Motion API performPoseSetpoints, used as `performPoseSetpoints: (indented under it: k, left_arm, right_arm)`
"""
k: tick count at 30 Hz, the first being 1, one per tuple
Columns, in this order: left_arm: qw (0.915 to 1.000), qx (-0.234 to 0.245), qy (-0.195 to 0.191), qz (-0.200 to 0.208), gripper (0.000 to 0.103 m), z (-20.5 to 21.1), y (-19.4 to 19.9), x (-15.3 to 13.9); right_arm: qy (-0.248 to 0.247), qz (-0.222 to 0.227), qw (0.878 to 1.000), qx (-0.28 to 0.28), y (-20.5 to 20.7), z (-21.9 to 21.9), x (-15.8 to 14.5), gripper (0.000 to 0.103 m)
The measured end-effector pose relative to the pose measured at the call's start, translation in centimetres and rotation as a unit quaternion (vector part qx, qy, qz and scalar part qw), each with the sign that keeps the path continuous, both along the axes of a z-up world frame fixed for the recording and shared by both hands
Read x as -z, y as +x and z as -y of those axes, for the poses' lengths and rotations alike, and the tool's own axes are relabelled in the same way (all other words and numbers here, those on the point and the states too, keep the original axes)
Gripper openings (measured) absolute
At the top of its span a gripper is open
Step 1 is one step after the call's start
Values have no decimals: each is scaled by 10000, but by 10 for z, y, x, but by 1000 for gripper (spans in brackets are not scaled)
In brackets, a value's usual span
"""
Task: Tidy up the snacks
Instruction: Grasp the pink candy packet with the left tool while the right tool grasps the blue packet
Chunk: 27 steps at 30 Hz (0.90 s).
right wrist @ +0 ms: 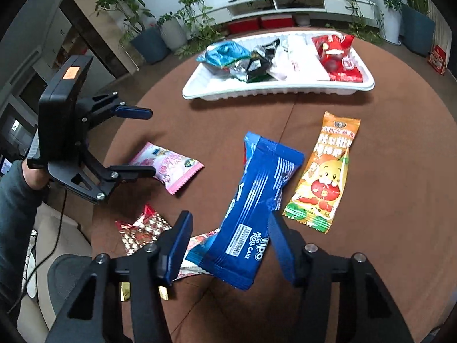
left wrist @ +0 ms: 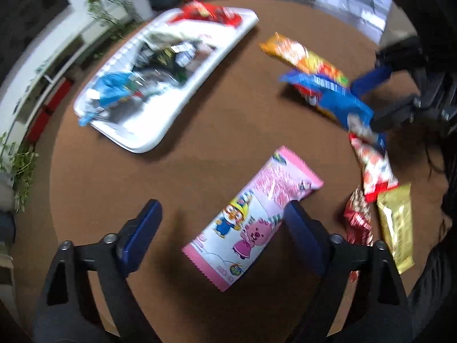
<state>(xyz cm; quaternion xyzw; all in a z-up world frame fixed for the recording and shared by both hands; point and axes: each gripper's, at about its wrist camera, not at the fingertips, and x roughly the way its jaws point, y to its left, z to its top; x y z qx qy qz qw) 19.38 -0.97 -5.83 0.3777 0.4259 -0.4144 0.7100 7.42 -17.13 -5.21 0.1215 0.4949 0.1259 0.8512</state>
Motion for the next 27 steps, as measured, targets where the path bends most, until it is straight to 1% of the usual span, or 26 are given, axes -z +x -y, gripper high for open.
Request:
performPoseSetpoints:
  k: [1, 6, 8, 10, 11, 12, 13, 15, 19, 23, 26, 27]
  left_arm:
    - [10000, 46, 63, -10, 84, 1, 1, 3]
    - [9996, 185, 105, -206, 84, 5, 6, 9]
    - [9987, 301, 227, -341, 84, 5, 4, 14]
    - [9984, 344, 225, -398, 81, 5, 3, 14]
    - [9982, 351, 172, -465, 74, 5, 3, 13]
    - [9978, 352, 121, -544, 61, 5, 3, 12]
    - [9974, 342, 56, -637, 54, 5, 2, 11]
    - [9973, 320, 50, -665, 47, 7, -1, 11]
    - [9972, 294, 163, -662, 37, 11, -8, 10]
    - [9983, 125, 283, -500, 36, 15, -18, 10]
    - [9981, -162, 371, -461, 38, 18, -18, 9]
    - [9982, -177, 396, -415, 38, 19, -19, 9]
  right_arm:
    - [-12, -46, 10000, 9, 1, 0, 3, 59]
    - [-12, -112, 9999, 27, 3, 3, 7, 59]
    - [-13, -161, 9999, 33, 3, 4, 7, 59]
    - [-13, -192, 9998, 49, 5, 5, 9, 59]
    - [-15, -207, 9998, 47, 5, 5, 9, 59]
    - [-16, -219, 9997, 40, 5, 4, 10, 59]
    - [-22, -223, 9997, 35, 6, 3, 10, 59]
    - [-34, -236, 9997, 19, 8, 2, 11, 59]
    - [-71, -255, 9996, 49, 8, 3, 13, 59]
    - [-137, -282, 9995, 70, 11, 3, 14, 59]
    - [-214, -284, 9994, 52, 14, 1, 15, 59]
    - [-273, -260, 9993, 35, 14, -1, 16, 59]
